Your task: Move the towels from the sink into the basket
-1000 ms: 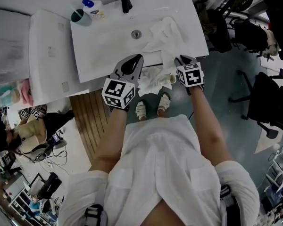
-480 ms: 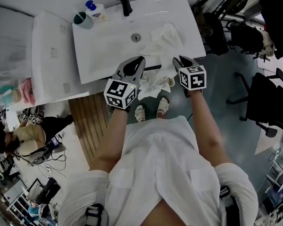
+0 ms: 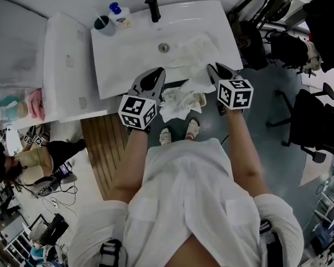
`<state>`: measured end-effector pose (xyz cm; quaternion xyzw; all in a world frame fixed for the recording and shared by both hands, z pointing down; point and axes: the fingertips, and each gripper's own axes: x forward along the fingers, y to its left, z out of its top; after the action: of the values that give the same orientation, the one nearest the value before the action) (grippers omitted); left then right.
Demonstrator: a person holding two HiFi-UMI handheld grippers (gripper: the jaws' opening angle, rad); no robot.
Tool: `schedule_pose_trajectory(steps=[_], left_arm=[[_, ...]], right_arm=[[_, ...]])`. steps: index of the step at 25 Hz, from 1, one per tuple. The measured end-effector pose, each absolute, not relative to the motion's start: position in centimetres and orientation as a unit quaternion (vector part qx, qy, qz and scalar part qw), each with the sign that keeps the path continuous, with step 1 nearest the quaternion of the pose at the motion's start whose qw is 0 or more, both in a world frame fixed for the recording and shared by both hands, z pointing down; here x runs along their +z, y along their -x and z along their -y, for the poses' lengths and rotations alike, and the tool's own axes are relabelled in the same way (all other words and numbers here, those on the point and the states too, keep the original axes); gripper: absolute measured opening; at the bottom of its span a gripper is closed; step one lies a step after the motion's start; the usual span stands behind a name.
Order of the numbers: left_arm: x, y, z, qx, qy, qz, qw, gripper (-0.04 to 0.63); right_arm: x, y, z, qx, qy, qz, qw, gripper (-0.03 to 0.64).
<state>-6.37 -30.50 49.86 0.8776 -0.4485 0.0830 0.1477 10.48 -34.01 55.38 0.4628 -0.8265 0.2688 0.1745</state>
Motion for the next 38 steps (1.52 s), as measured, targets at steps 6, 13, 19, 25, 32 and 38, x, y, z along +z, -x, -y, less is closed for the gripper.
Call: schedule_pose_trajectory(steps=[6, 13, 19, 25, 32, 38], left_arm=[[48.9, 7.9, 29.6, 0.076, -0.881, 0.445, 0.142, 0.023], [47.7, 9.8, 28.1, 0.068, -0.889, 0.433, 0.134, 0.023], [47.2, 11.5, 26.7, 0.066, -0.895, 0.422, 0.131, 0.023], [46.7, 12.0, 25.4, 0.067, -0.902, 0.406, 0.128, 0.023], [46.3, 11.1, 23.9, 0.070, -0.906, 0.399, 0.124, 0.023], [45.8, 9.2, 22.7, 0.072, -0.902, 0.410, 0.119, 0.023]], right_arm=[[52.9, -9.8, 33.0, 0.248, -0.483, 0.825, 0.157, 0.098], [51.2, -8.8, 30.7, 0.241, -0.505, 0.816, 0.148, 0.098], [49.9, -7.9, 28.2, 0.234, -0.523, 0.808, 0.138, 0.098], [49.0, -7.6, 25.7, 0.230, -0.540, 0.799, 0.132, 0.098], [48.3, -8.4, 23.5, 0.219, -0.548, 0.797, 0.128, 0.098], [47.2, -10.3, 21.8, 0.210, -0.542, 0.806, 0.116, 0.098]])
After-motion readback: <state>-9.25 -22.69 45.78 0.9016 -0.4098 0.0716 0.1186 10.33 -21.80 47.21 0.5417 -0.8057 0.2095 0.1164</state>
